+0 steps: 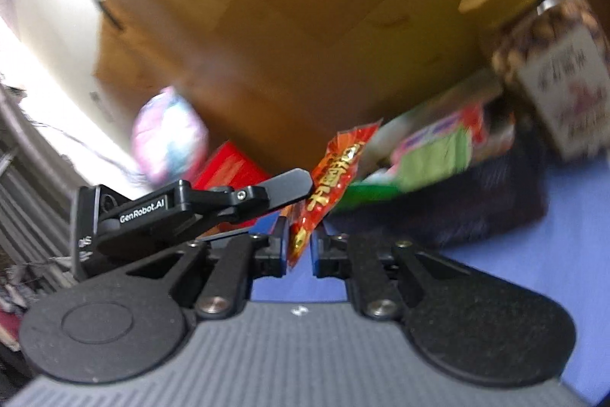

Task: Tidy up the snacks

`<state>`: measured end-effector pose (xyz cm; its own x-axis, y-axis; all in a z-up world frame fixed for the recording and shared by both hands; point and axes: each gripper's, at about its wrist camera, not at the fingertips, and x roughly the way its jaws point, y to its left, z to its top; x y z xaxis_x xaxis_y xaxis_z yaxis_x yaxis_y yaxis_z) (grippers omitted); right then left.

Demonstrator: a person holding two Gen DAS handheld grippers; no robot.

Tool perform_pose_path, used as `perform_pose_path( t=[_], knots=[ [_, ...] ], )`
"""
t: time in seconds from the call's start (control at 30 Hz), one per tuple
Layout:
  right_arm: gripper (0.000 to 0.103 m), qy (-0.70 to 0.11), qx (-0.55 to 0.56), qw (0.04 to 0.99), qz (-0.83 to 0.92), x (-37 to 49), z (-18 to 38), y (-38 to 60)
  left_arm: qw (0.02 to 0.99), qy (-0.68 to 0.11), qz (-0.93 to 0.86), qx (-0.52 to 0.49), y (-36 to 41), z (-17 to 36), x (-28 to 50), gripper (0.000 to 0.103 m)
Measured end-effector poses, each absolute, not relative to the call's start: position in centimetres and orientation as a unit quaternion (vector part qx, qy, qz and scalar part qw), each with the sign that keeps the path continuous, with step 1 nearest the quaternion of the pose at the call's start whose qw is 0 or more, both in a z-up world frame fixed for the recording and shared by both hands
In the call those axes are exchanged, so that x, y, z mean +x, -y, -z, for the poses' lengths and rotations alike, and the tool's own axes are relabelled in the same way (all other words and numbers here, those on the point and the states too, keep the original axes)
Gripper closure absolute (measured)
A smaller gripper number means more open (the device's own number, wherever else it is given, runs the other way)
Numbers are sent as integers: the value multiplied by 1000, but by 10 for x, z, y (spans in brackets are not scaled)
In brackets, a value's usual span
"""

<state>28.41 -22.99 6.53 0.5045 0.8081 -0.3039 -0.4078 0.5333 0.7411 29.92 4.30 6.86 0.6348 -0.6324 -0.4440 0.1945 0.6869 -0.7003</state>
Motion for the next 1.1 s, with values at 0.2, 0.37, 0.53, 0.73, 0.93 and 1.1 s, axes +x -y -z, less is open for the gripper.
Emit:
perform_pose_path(
  t=[0.2,0.37,0.53,0.73,0.93,1.1],
  knots=[
    [79,-327,253,843,-343,333,-58,220,861,-356,208,-296,-34,-56,347,62],
    [74,-326,182,877,-302,329,-56,210,868,-373,183,-271,-23,-48,351,61],
    [73,-279,183,900,-280,288,-63,231,889,-342,174,-248,-21,-68,318,61],
    [73,-252,220,899,-283,214,-67,265,907,-316,169,-222,-20,-96,254,61],
    [72,-248,258,890,-283,122,-54,279,938,-294,133,-127,6,-95,152,58],
    [65,-235,240,903,-266,57,-52,277,942,-302,105,-101,27,-76,86,42]
  ],
)
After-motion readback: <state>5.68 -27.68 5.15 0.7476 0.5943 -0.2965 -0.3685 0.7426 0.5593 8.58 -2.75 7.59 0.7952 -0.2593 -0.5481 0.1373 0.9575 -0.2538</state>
